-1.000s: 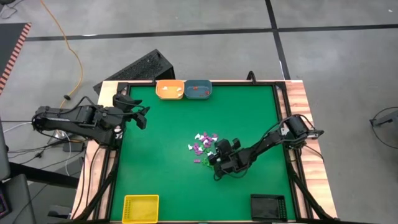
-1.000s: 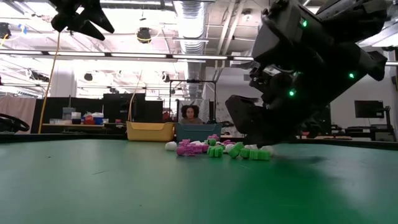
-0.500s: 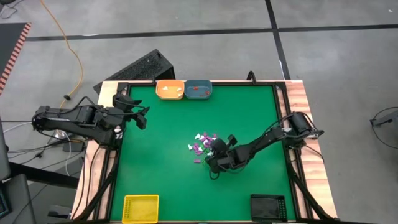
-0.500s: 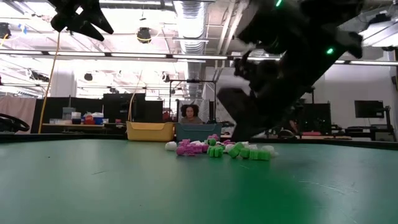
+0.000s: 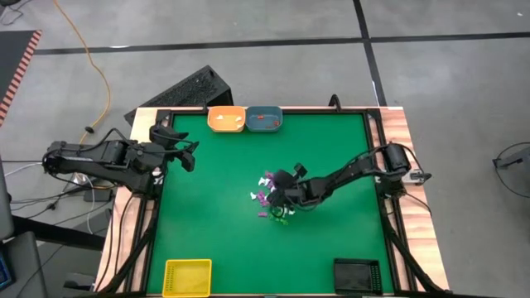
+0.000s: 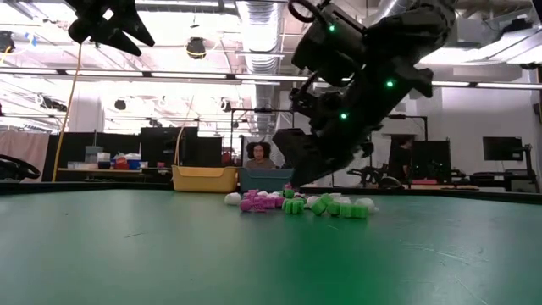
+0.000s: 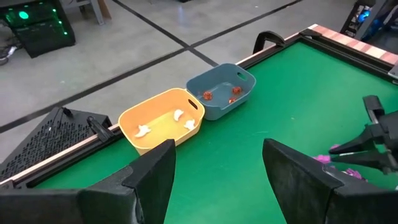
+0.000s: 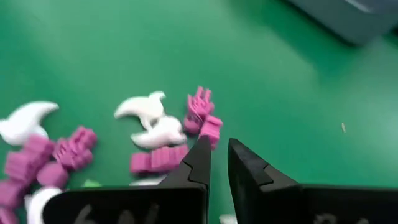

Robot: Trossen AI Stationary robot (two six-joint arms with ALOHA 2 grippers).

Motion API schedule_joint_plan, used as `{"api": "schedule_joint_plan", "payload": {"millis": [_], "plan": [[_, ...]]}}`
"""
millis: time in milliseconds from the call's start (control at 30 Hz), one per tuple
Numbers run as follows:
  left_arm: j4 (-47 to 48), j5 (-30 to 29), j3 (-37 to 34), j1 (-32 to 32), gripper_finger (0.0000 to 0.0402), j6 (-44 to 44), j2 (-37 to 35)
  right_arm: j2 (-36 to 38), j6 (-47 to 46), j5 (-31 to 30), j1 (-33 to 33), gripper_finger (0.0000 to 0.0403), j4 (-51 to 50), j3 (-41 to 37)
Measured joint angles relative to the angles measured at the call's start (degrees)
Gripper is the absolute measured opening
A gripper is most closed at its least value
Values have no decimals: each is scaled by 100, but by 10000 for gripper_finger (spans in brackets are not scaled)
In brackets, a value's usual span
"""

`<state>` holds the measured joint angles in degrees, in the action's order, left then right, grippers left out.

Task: Sort Halloween decoration
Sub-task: Put the white ghost into the orange bin

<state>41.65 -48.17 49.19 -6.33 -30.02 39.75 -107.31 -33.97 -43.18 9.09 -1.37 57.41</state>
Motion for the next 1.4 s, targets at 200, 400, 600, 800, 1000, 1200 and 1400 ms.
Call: {"api": "schedule_joint_plan", "payload": {"millis": [200,400,600,800,1000,1200,1400], "plan": [[2,-23,0,0,231,-61,0,21,479,692,-145,51,851,-90],[4,-23,0,0,231,-129,-2,154,449,788,10,51,653,-96],[5,-23,0,0,231,-129,-2,537,-96,-265,205,51,-325,-96],[4,-67,0,0,231,-122,0,1097,-1318,-610,394,38,-420,-882],[1,-134,0,0,231,-125,7,1895,-980,-51,494,4,1001,-2157],[3,-179,0,0,231,-200,46,1900,-828,843,113,19,2124,-2766],[4,-157,0,0,231,-361,91,1685,214,923,46,86,2461,-2639]]}}
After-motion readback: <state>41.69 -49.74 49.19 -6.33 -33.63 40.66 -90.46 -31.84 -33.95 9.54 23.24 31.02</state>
